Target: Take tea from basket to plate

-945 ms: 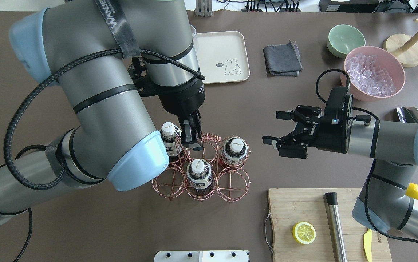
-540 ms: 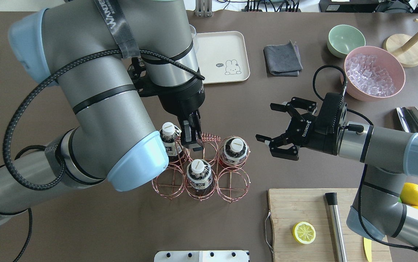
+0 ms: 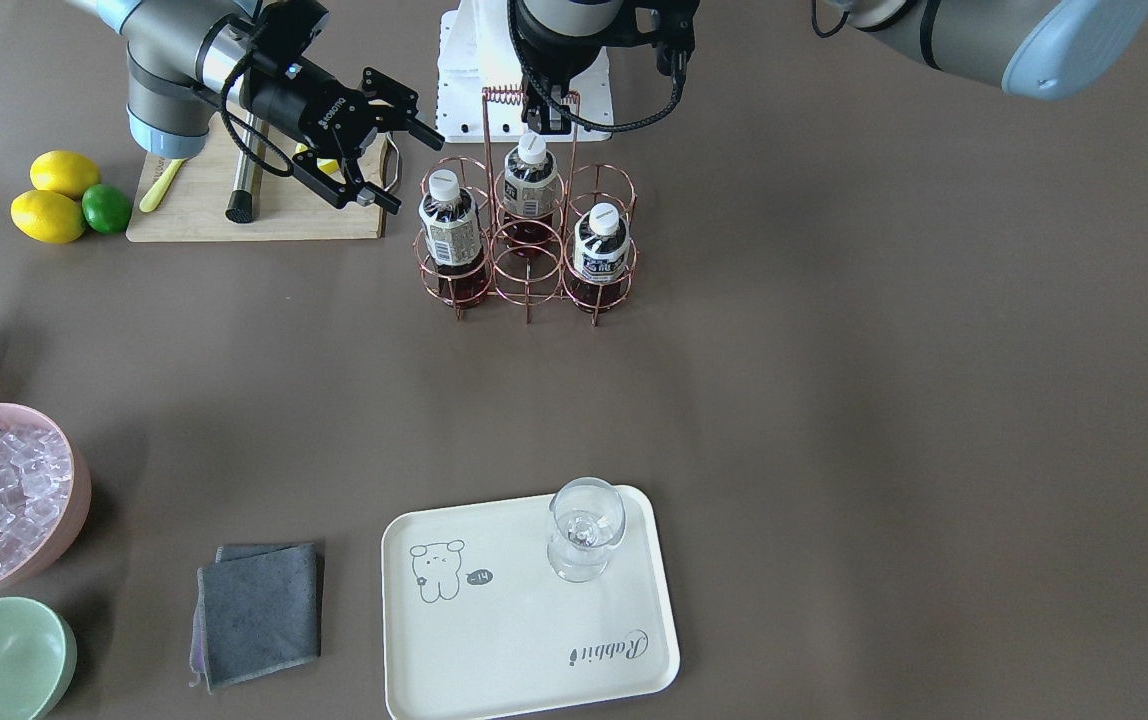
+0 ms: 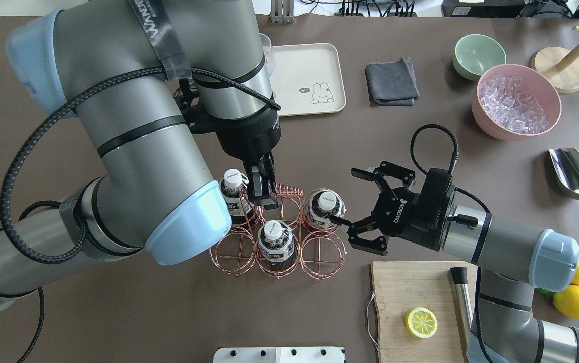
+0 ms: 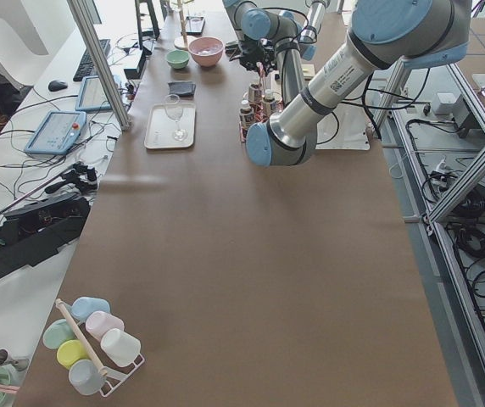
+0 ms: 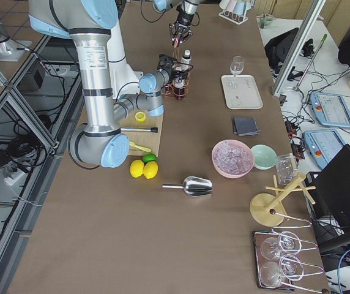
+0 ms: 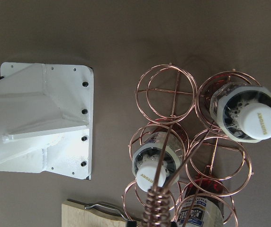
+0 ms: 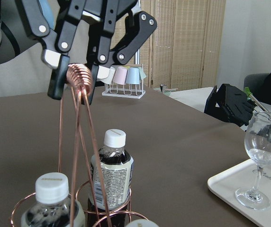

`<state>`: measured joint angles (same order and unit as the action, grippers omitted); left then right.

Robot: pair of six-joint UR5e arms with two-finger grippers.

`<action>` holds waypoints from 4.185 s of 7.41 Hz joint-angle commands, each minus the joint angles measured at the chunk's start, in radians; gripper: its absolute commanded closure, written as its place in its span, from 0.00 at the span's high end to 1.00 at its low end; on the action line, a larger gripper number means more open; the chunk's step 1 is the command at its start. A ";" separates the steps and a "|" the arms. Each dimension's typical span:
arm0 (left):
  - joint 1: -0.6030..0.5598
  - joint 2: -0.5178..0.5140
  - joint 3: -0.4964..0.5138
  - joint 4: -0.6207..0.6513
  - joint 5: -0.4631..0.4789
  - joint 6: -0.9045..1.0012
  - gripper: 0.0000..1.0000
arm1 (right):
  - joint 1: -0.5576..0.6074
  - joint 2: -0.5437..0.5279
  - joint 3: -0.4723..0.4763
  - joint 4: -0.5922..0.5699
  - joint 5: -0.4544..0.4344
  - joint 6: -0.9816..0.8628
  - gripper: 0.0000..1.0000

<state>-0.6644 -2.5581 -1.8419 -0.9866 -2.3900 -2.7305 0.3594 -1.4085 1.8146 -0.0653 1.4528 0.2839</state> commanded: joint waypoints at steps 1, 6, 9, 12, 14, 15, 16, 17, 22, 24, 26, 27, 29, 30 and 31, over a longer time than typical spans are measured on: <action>-0.001 0.001 -0.002 0.008 0.000 0.000 0.00 | -0.036 0.017 -0.006 -0.001 -0.025 -0.002 1.00; -0.001 0.002 0.000 0.008 0.000 0.000 0.00 | -0.046 0.039 -0.041 -0.008 -0.080 -0.020 0.99; 0.000 0.002 -0.002 0.008 0.000 0.000 0.00 | -0.050 0.065 -0.054 -0.011 -0.100 -0.031 0.92; 0.000 0.001 -0.002 0.008 0.000 0.000 0.00 | -0.053 0.065 -0.057 -0.011 -0.100 -0.029 0.72; 0.000 0.002 -0.002 0.008 0.000 0.000 0.00 | -0.057 0.060 -0.057 -0.002 -0.100 -0.029 0.20; 0.000 0.002 -0.002 0.009 0.000 0.000 0.00 | -0.057 0.060 -0.057 -0.001 -0.100 -0.028 0.00; -0.001 0.002 -0.003 0.009 0.000 0.000 0.00 | -0.059 0.054 -0.055 0.001 -0.100 -0.028 0.00; -0.001 0.004 -0.005 0.009 0.000 0.000 0.00 | -0.056 0.049 -0.052 -0.007 -0.101 -0.031 0.00; -0.001 0.004 -0.003 0.009 0.000 0.000 0.00 | -0.022 0.048 0.003 -0.046 -0.097 -0.028 0.00; -0.001 0.004 -0.002 0.009 0.000 0.000 0.00 | -0.022 0.048 0.105 -0.169 -0.098 -0.016 0.00; 0.000 0.004 -0.002 0.009 0.000 0.000 0.00 | -0.019 0.049 0.140 -0.195 -0.098 0.009 0.00; 0.000 0.004 0.000 0.009 0.000 0.000 0.00 | -0.007 0.049 0.164 -0.212 -0.097 0.012 0.00; 0.000 0.004 0.000 0.009 0.000 0.000 0.00 | 0.027 0.051 0.256 -0.335 -0.089 0.031 0.00; 0.000 0.004 0.003 0.009 0.000 0.000 0.00 | 0.051 0.056 0.258 -0.343 -0.075 0.031 0.00; 0.000 0.004 0.003 0.009 0.000 0.000 0.00 | 0.099 0.056 0.258 -0.344 -0.025 0.032 0.00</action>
<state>-0.6646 -2.5541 -1.8406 -0.9772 -2.3900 -2.7305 0.3951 -1.3557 2.0606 -0.3896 1.3713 0.3128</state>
